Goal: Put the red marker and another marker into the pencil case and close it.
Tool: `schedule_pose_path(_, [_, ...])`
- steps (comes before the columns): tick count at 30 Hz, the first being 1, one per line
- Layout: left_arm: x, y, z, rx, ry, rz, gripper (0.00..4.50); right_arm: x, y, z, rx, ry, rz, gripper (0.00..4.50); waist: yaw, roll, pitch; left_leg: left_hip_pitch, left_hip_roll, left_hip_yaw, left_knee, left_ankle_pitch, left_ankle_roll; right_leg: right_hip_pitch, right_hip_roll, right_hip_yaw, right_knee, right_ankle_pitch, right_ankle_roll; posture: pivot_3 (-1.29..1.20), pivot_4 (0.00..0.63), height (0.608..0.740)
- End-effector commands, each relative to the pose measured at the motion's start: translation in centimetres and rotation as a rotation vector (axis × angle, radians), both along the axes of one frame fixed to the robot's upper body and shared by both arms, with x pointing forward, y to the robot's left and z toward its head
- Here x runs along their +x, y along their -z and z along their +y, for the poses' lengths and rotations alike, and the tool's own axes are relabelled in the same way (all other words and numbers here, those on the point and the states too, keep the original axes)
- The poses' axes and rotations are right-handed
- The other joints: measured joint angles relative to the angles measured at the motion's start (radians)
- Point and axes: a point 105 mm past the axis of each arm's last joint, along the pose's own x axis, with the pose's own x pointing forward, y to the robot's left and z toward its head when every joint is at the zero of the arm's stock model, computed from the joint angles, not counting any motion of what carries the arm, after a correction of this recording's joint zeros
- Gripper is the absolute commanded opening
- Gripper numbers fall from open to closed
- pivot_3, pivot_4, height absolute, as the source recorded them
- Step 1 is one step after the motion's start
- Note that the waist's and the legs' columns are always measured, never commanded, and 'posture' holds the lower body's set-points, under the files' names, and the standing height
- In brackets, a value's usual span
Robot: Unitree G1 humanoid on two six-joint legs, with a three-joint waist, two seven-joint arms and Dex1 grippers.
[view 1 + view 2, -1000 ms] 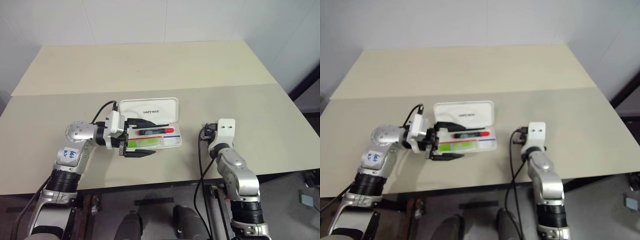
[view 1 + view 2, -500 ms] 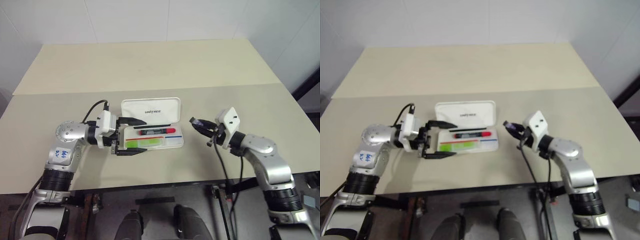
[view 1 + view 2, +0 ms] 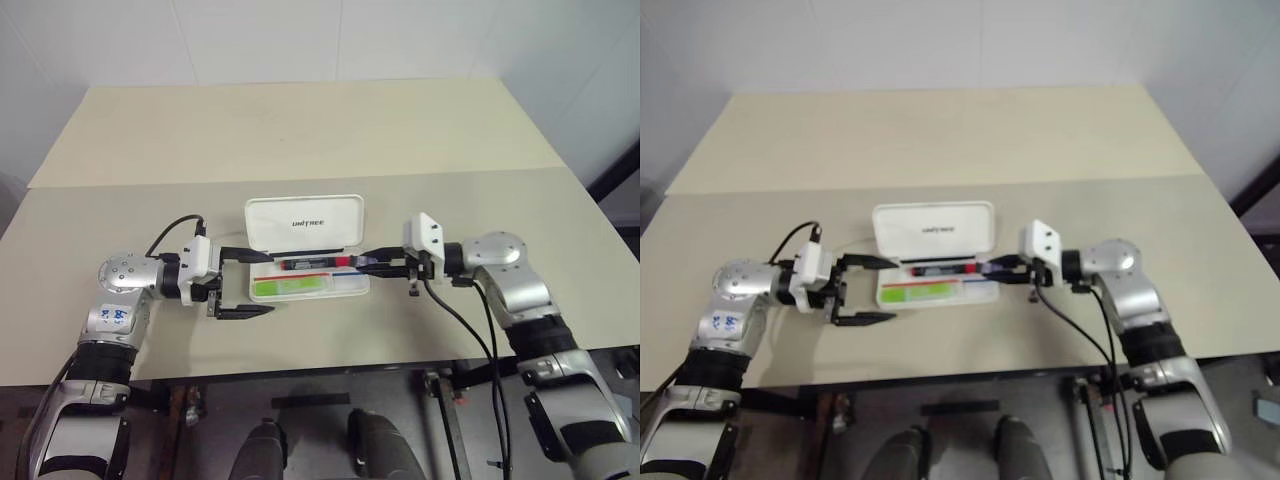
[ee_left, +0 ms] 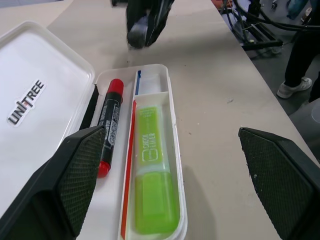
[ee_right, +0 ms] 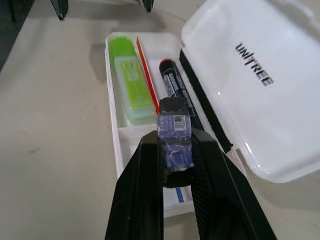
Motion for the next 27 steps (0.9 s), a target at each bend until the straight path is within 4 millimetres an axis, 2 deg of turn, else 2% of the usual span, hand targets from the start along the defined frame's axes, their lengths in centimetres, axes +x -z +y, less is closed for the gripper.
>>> schedule_pose_path(1, [-0.1,-0.5,0.2,-0.008,-0.004,-0.029,4.50,0.1,-0.3,0.4,-0.032,-0.053,-0.047,0.40,0.000,0.000,0.000,0.000,0.000,0.000,0.000,0.000,0.000,0.000,0.000,0.000,0.000,0.000,0.000,0.00,0.150,0.740])
schedule_pose_path(8, [-0.5,0.1,0.6,-0.011,-0.032,-0.014,4.50,-0.1,1.0,1.1,-0.043,-0.077,-0.019,0.40,-0.003,0.000,0.000,0.000,0.000,0.001,0.000,0.000,-0.001,-0.001,0.000,0.000,0.001,0.000,0.000,0.00,0.150,0.740])
schedule_pose_path(14, [-0.7,0.2,0.6,-0.013,-0.036,-0.013,4.50,0.5,1.5,1.5,-0.042,-0.044,-0.005,0.40,-0.001,0.000,0.000,0.000,0.000,0.000,0.001,0.000,-0.001,-0.001,0.000,0.000,0.003,0.000,0.000,0.00,0.150,0.740])
schedule_pose_path(20, [-0.9,0.1,0.5,-0.015,-0.039,-0.016,4.50,1.1,1.4,1.9,-0.035,-0.036,-0.045,2.46,-0.002,0.000,0.000,0.000,0.001,0.001,0.001,0.000,-0.001,-0.001,0.000,0.001,0.003,0.000,0.000,0.00,0.150,0.740])
schedule_pose_path(25, [-1.1,0.2,0.5,-0.015,-0.040,-0.017,4.50,0.7,0.7,2.0,-0.024,-0.060,-0.088,4.42,-0.001,0.000,0.000,0.000,0.000,0.001,0.001,0.000,-0.001,-0.001,0.000,0.001,0.002,0.000,0.000,0.00,0.150,0.740])
schedule_pose_path(27, [-1.2,0.3,0.4,-0.014,-0.039,-0.016,4.50,0.5,-0.1,2.1,-0.005,-0.069,-0.116,4.47,-0.002,0.000,0.000,0.000,0.000,0.001,0.001,0.000,-0.001,-0.001,-0.001,0.001,0.002,0.000,0.000,0.00,0.150,0.740])
